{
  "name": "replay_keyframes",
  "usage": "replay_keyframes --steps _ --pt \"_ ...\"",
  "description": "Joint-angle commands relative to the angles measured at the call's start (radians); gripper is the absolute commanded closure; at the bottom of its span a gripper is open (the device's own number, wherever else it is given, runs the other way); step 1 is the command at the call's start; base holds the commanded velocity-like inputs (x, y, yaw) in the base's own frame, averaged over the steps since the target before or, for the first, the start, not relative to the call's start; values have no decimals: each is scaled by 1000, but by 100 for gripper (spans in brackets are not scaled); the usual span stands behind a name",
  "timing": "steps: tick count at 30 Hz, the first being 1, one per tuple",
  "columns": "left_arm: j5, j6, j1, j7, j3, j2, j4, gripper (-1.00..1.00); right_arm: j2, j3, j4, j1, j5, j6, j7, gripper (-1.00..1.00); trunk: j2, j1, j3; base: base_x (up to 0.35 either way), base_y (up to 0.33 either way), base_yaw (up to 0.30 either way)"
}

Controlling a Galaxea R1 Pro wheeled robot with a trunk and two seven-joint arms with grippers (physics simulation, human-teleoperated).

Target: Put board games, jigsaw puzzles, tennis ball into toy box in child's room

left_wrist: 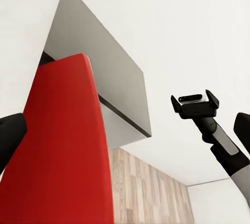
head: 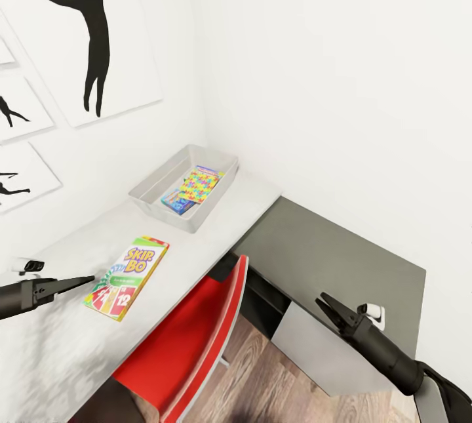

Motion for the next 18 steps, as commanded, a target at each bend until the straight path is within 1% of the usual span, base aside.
replay_keyframes --steps 1,7,13,18 --pt "-1 11 -1 -4 0 0 0 -100 1 -2 0 -1 -1 5 2 -100 -2 0 -2 -31 0 0" --pt "-1 11 -1 -4 0 1 0 -100 1 -1 -1 5 0 5 3 -100 -2 0 -2 -82 0 0" --pt "-1 11 -1 -4 0 1 0 -100 -1 -1 -2 36 5 3 4 -100 -2 0 -2 -44 0 0" --pt "-2 11 -1 -4 0 0 0 -100 -2 -2 -9 51 4 2 9 -100 -2 0 -1 -14 0 1"
